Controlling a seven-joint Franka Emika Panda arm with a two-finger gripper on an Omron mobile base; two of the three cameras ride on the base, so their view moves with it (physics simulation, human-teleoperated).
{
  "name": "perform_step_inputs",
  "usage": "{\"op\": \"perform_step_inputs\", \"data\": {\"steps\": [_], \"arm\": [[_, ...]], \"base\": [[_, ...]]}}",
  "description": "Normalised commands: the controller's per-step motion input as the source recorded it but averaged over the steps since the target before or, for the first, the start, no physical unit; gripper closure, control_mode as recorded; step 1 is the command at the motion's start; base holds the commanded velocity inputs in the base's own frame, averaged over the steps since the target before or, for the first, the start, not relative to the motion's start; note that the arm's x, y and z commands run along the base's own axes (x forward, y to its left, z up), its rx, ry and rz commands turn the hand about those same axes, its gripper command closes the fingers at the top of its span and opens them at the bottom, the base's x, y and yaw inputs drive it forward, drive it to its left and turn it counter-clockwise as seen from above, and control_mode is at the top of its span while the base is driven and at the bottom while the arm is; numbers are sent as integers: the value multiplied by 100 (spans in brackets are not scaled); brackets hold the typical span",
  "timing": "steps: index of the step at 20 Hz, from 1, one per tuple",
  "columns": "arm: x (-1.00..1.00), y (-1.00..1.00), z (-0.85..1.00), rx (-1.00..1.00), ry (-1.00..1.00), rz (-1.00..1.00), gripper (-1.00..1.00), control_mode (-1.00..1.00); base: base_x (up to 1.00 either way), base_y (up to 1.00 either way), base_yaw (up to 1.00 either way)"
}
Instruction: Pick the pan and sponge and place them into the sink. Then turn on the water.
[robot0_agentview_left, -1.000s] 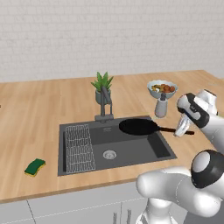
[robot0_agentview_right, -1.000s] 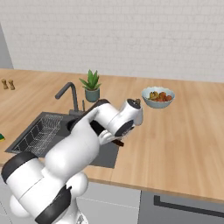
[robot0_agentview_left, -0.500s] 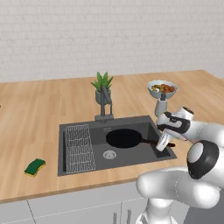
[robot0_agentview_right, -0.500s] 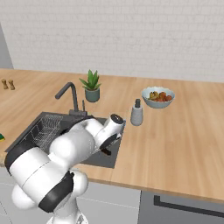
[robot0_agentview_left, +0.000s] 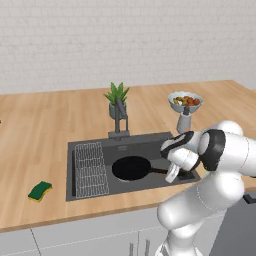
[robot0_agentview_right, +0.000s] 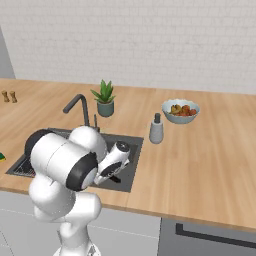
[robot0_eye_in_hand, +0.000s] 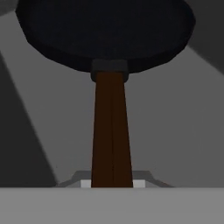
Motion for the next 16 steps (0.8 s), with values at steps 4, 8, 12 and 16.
{"op": "perform_step_inputs", "data": {"steps": [4,8,12,16], "arm": [[54,16,-43,0,-3,4,100,-100],[42,20,-54,0,-3,2,100,-100],[26,15,-66,0,-7,1,100,-100],[25,2,-54,0,-10,3,100,-100]], "base": [[0,0,0],[0,0,0],[0,0,0],[0,0,0]]}}
